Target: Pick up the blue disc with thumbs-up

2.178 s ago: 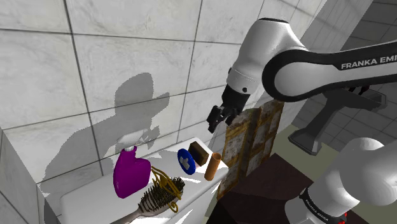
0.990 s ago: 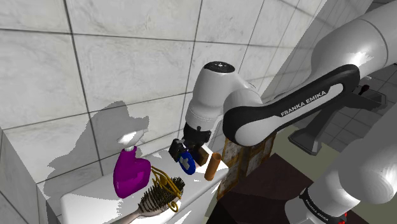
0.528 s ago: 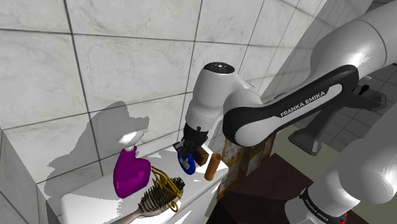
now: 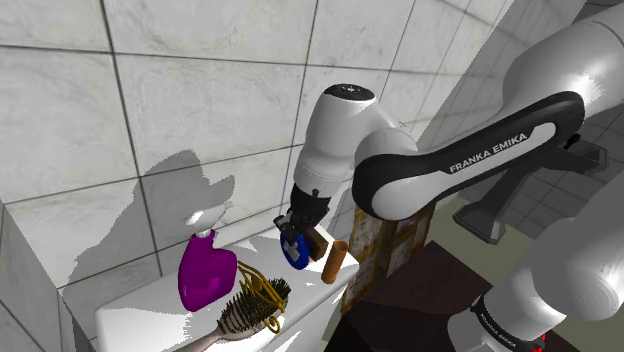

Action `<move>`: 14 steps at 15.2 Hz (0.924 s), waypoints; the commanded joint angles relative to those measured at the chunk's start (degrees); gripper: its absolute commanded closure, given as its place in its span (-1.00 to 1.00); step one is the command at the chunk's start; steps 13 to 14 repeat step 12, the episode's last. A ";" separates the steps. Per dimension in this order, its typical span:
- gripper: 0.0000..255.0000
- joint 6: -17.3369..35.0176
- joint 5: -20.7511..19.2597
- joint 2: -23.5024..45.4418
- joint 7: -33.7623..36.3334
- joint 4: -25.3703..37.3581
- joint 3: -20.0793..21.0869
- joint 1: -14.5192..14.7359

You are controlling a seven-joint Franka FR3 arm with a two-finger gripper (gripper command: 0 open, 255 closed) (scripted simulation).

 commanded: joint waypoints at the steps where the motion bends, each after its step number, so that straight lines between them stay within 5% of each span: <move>1: 1.00 -1.52 1.09 -1.08 -0.80 0.68 -0.08 0.09; 14: 1.00 -8.74 5.15 -5.93 -4.09 4.08 -1.14 0.58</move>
